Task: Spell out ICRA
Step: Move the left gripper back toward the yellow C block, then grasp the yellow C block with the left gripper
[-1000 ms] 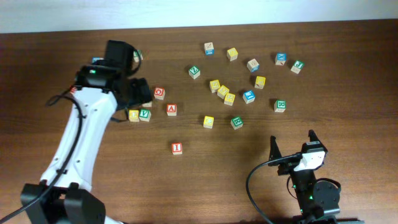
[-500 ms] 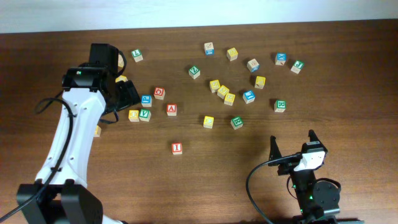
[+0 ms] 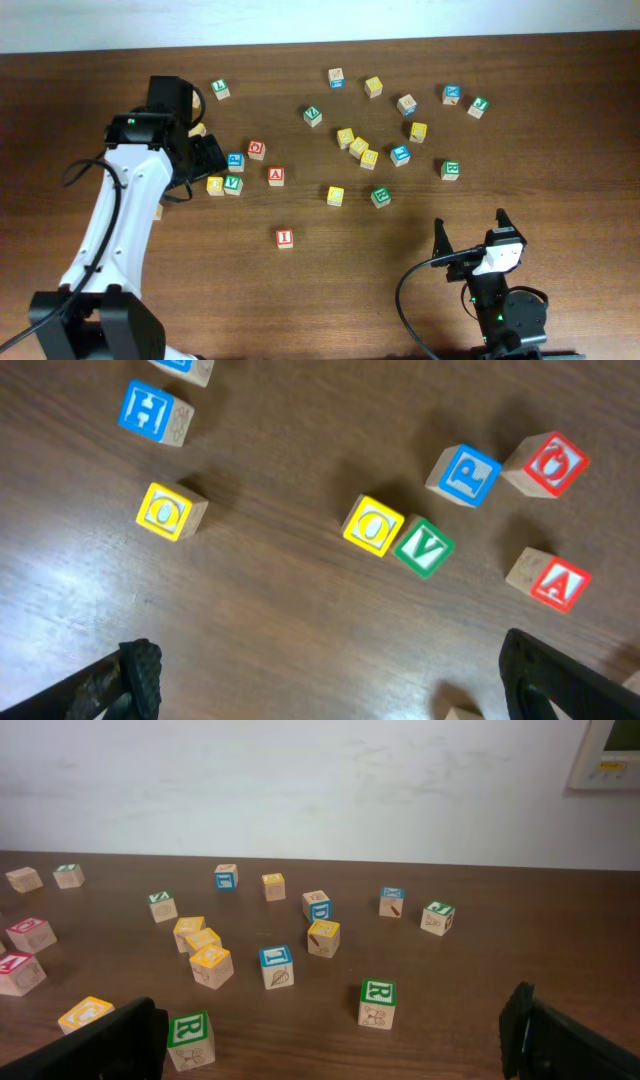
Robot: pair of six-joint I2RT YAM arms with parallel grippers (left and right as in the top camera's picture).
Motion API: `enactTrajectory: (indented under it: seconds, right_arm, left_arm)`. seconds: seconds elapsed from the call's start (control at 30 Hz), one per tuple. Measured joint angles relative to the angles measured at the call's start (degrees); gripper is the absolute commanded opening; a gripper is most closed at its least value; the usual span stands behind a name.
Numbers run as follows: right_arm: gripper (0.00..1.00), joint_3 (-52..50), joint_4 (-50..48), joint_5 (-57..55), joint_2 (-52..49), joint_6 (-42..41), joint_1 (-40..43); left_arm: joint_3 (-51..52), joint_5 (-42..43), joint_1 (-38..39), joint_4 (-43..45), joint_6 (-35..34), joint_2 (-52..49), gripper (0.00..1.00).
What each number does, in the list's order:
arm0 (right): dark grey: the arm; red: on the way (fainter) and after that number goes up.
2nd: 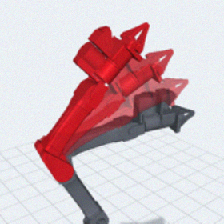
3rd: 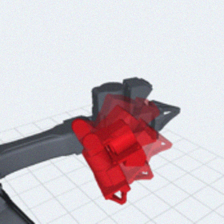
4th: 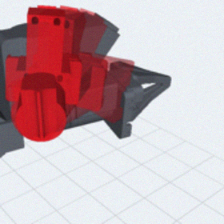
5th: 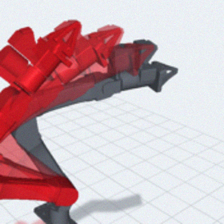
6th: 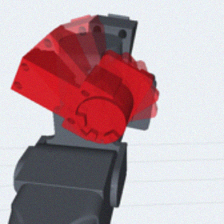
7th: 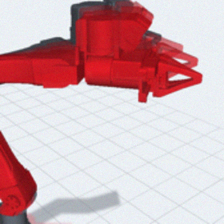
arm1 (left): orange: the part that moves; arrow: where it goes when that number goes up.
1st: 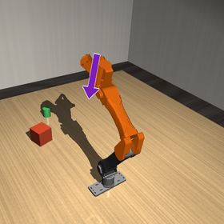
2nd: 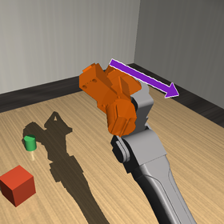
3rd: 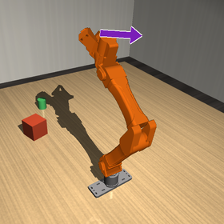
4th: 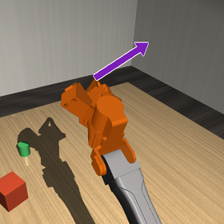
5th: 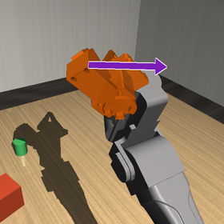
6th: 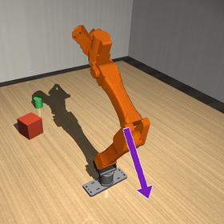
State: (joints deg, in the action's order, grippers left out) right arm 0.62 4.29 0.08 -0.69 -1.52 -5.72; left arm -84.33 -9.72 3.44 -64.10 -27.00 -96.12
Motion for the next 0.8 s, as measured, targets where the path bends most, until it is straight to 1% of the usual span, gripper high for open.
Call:
enactTrajectory:
  seconds: [0.1,0.37,0.43,0.5,0.67,0.8]
  right_arm:
    - [0.98,0.0,0.0,0.0,0.0,0.0,0.0]
    - [0.98,0.0,0.0,0.0,0.0,0.0,0.0]
    - [0.98,0.0,0.0,0.0,0.0,0.0,0.0]
    - [0.98,0.0,0.0,0.0,0.0,0.0,0.0]
    - [0.98,0.0,0.0,0.0,0.0,0.0,0.0]
    - [0.98,0.0,0.0,0.0,0.0,0.0,0.0]
  left_arm:
    - [1.3,0.0,0.0,2.4,0.0,0.0,0.99]
    - [1.3,0.5,0.0,1.8,0.3,0.0,0.99]
    - [1.3,4.2,0.0,1.7,3.8,0.0,0.99]
    - [1.3,11.0,0.0,2.7,10.0,0.0,0.99]
    - [1.3,19.3,0.7,2.8,17.9,-0.1,0.99]
    - [1.3,27.3,4.8,2.9,25.8,-2.9,0.99]
